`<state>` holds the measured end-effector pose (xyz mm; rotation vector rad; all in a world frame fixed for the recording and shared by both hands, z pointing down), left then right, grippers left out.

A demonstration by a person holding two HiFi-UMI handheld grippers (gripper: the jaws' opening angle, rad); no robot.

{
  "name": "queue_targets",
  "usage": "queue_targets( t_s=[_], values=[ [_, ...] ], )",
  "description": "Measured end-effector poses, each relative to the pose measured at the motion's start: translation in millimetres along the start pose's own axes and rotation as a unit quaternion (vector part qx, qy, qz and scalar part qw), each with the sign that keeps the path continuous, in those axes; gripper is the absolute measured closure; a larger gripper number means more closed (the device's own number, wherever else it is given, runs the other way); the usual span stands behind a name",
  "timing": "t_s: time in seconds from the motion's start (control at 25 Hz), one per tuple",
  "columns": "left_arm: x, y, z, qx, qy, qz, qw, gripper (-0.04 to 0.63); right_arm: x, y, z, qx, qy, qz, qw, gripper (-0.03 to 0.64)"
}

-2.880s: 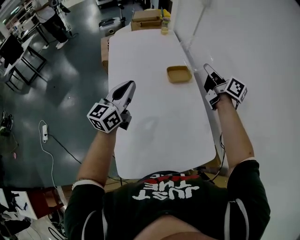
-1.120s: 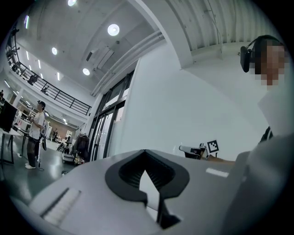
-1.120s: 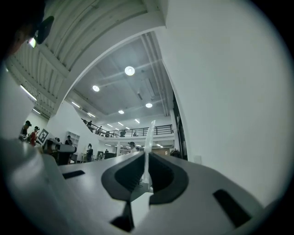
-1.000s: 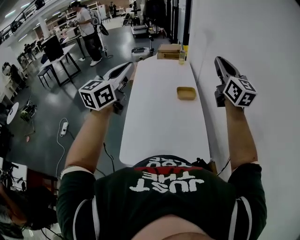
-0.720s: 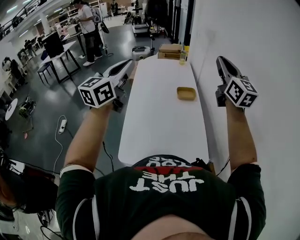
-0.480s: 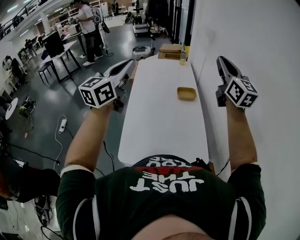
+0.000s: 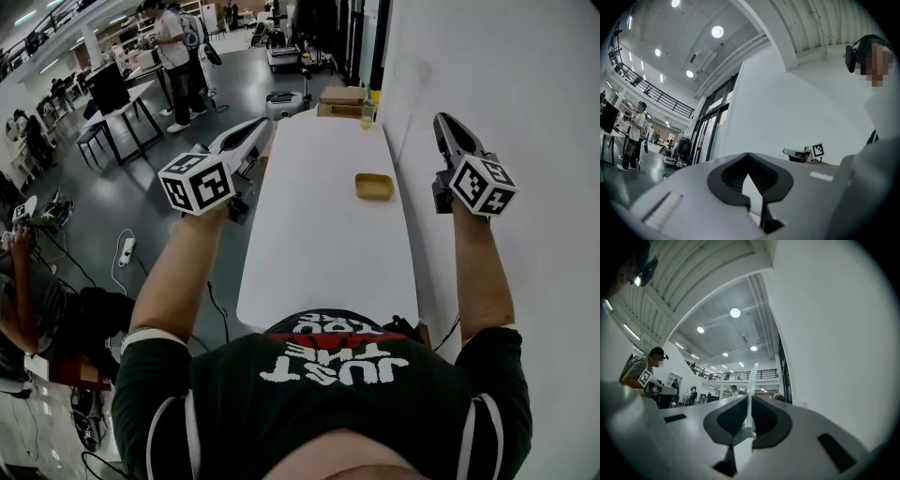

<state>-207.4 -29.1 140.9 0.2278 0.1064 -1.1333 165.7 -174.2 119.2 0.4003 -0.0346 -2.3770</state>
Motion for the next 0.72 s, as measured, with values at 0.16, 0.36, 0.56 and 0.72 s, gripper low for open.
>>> queue_targets(
  t_s=[0.16, 0.36, 0.56, 0.72],
  values=[
    [0.8, 0.8, -0.1, 0.000, -0.001, 0.002, 1.0000, 0.595, -0.5, -0.4, -0.2, -0.002, 0.000, 0.000, 1.000, 0.588],
    [1.0, 0.9, -1.3, -0.001, -0.001, 0.004, 1.0000, 0.595, -0.5, -1.7, -1.2, -0.003, 0.000, -0.001, 1.000, 0.588],
    [1.3, 1.8, -3.7, -0.002, -0.001, 0.004, 1.0000, 0.595, -1.4, -2.2, -3.6, -0.005, -0.001, -0.002, 1.000, 0.588],
    [1.6, 2.9, -5.7, -0.002, -0.001, 0.003, 1.0000, 0.595, -1.8, -2.1, -5.6, -0.006, -0.001, -0.002, 1.000, 0.588]
  ],
)
Point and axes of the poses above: the fingertips, and each gripper's own axes: x forward along the fingers, y to its right, z out of its underside, the point moved 8 cm from there along -x, backward along the fingers, and after that the axes turned 12 degrees about x, right-handed, at the moved point
